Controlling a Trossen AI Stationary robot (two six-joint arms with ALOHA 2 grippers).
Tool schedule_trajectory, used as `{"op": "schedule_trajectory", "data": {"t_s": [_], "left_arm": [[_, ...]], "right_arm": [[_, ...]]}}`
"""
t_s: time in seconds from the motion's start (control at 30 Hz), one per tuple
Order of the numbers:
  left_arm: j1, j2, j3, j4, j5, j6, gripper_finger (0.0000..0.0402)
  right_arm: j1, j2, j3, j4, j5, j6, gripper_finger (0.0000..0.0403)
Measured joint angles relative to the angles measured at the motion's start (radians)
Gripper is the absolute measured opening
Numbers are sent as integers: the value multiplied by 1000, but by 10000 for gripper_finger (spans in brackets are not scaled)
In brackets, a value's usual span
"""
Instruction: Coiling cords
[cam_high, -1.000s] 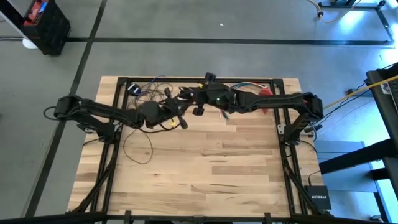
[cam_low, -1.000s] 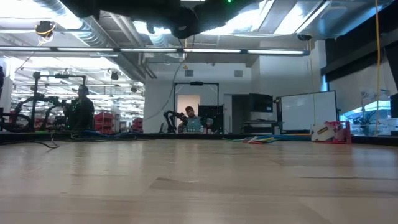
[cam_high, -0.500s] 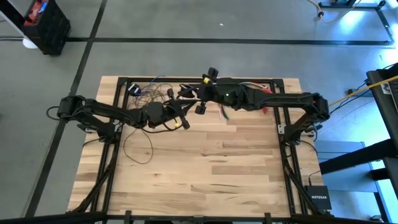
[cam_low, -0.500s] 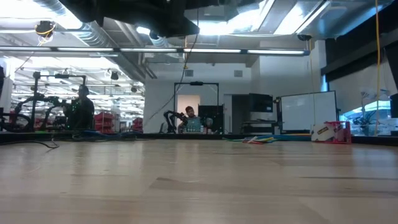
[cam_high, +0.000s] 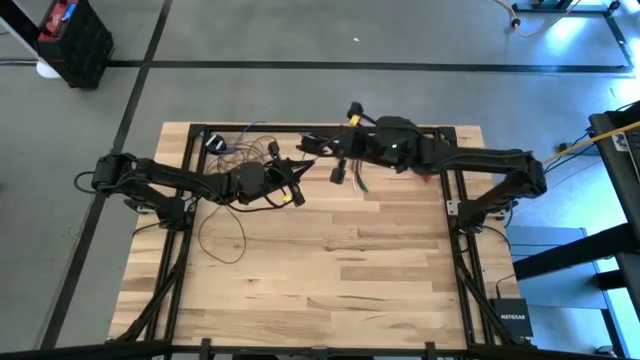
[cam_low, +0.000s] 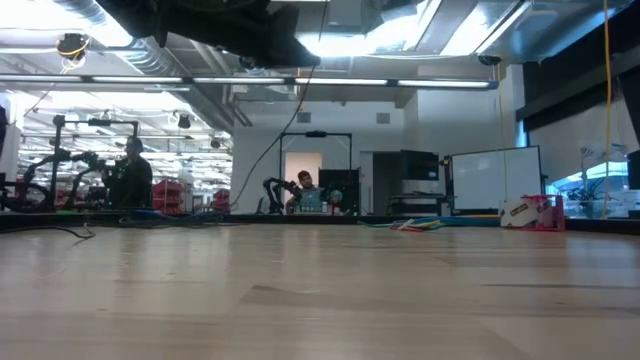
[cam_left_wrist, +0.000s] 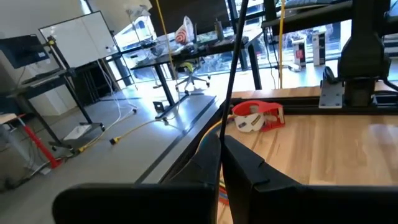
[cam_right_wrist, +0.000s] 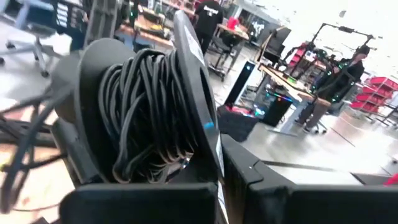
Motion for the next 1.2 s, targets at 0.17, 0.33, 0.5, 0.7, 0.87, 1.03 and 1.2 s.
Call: {"op": "schedule_trajectory", "data": {"t_s": [0.17, 0.33, 0.5, 0.7, 0.87, 1.03, 1.2], "left_arm": [[0, -1, 1, -6, 1, -2, 3], [0, -1, 1, -4, 1, -2, 2], [10, -1, 1, -11, 1, 4, 1], [43, -1, 0, -25, -87, 52, 1], [63, -58, -2, -83, -109, 79, 0], [67, -193, -4, -219, -127, 76, 0], [64, -332, -4, -334, -119, 12, 0]], "right_arm": [[0, -44, 0, -13, -25, 16, 3], [0, -86, 0, -19, -25, 16, 3], [0, -99, 0, -42, -81, 39, 3], [0, -97, 0, -146, -84, 46, 3], [0, -96, 0, -228, -70, 46, 3], [1, -97, -1, -333, -23, 45, 3], [0, -83, -50, -344, 69, 38, 3]]}}
